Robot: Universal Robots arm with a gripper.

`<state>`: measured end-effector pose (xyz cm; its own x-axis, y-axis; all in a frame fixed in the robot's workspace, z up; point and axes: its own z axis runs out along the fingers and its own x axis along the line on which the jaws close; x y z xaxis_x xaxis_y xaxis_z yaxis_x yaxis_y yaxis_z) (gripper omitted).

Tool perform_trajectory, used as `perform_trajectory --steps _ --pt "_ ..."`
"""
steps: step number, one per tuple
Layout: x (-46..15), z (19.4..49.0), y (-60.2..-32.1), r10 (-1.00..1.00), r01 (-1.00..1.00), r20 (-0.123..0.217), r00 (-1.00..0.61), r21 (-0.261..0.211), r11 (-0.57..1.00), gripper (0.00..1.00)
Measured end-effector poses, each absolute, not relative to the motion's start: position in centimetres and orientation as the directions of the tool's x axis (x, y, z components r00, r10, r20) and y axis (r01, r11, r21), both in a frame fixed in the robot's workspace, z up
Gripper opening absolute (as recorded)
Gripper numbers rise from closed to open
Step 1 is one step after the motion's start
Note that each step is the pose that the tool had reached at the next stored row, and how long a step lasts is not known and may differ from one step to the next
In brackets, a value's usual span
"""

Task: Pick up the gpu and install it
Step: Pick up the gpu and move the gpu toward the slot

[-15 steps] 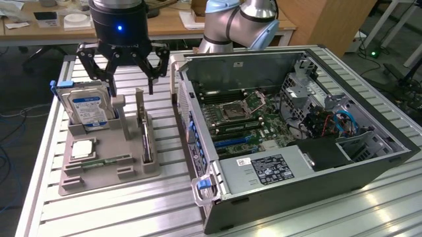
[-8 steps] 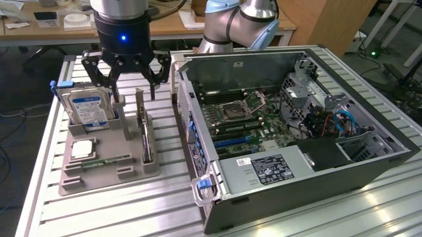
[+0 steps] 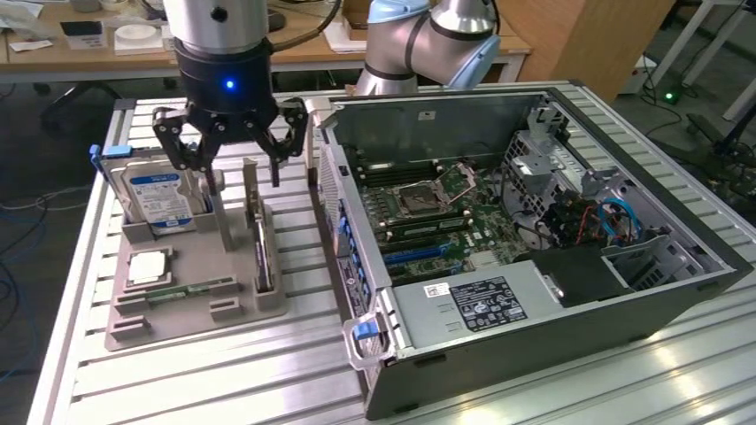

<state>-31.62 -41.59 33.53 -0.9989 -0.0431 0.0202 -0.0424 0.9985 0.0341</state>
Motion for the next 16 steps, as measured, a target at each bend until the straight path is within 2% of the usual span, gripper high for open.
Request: perform_trajectory --steps 16 --pt "-31.6 31.0 -41.6 -0.046 -0.046 0.008 -0.999 0.034 0.998 0.72"
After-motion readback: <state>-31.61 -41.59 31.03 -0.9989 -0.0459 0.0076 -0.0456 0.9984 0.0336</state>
